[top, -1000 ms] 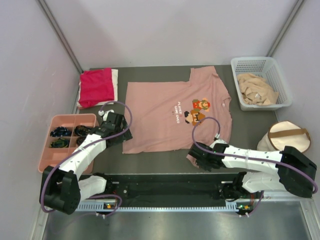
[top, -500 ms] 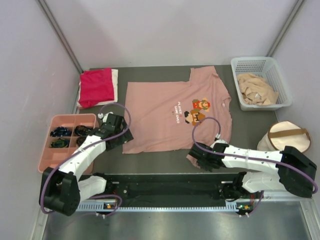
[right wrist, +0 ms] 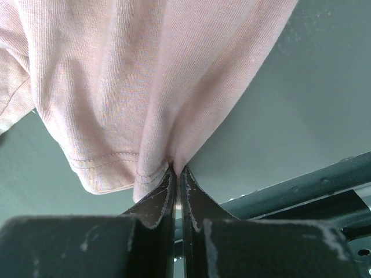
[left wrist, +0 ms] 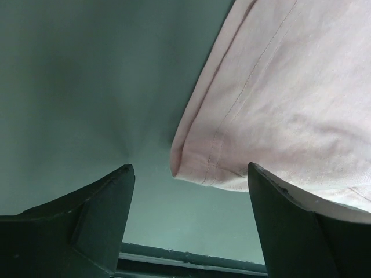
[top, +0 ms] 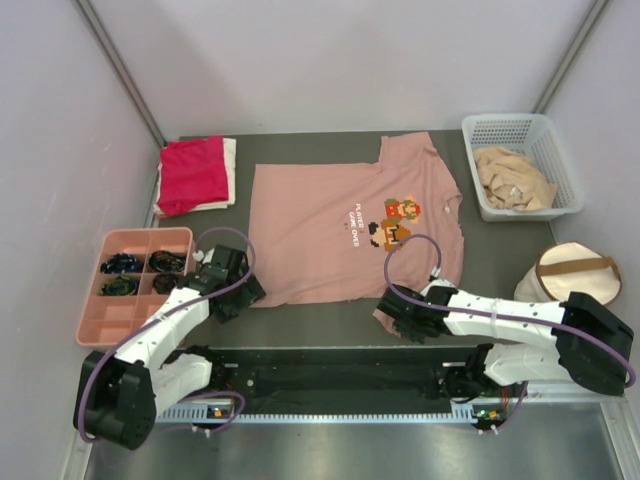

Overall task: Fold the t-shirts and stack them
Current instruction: Grap the side of the flattened tshirt closest away from the robot with both arms

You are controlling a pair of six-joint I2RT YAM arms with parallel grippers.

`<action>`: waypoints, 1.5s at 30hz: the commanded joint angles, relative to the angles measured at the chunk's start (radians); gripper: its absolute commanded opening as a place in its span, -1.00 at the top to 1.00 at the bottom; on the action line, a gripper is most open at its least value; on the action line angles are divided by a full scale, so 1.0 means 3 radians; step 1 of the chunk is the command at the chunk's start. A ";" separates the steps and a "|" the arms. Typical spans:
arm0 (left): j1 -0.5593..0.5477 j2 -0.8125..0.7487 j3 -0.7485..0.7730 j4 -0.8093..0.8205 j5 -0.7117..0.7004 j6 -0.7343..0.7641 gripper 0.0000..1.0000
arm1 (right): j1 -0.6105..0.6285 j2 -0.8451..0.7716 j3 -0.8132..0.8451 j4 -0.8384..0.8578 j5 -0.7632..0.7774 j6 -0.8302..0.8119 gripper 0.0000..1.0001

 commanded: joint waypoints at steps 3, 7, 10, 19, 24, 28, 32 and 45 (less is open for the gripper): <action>-0.0025 -0.0012 -0.0054 0.0038 0.0081 -0.0119 -0.54 | 0.0045 -0.0034 0.0049 -0.0100 0.0052 -0.0047 1.00; -0.0025 0.0039 -0.0044 0.0099 0.0075 -0.0109 -0.26 | 0.0040 -0.0034 0.0039 -0.0089 0.0047 -0.0042 1.00; -0.0030 0.0100 -0.0024 0.0120 0.0070 -0.0109 -0.10 | 0.0045 -0.0039 0.0039 -0.0110 0.0057 -0.0047 1.00; -0.0025 0.0111 0.0002 0.0115 0.0045 -0.0109 0.14 | 0.0050 -0.0060 0.0003 -0.0115 0.0057 -0.0032 1.00; -0.0025 0.0131 -0.0023 0.0140 0.0024 -0.0119 0.21 | 0.0045 -0.0060 -0.0002 -0.0115 0.0052 -0.0032 1.00; -0.0025 0.0141 -0.0018 0.0145 -0.0001 -0.0124 0.31 | 0.0045 -0.0060 -0.0002 -0.0125 0.0047 -0.0037 1.00; -0.0025 0.0157 -0.0013 0.0156 -0.0022 -0.0129 0.42 | 0.0045 -0.0070 -0.0002 -0.0140 0.0047 -0.0042 1.00; -0.0025 0.0234 0.0145 0.0120 -0.0109 -0.0053 1.00 | 0.0045 -0.0167 0.0054 -0.0319 0.0113 -0.0052 1.00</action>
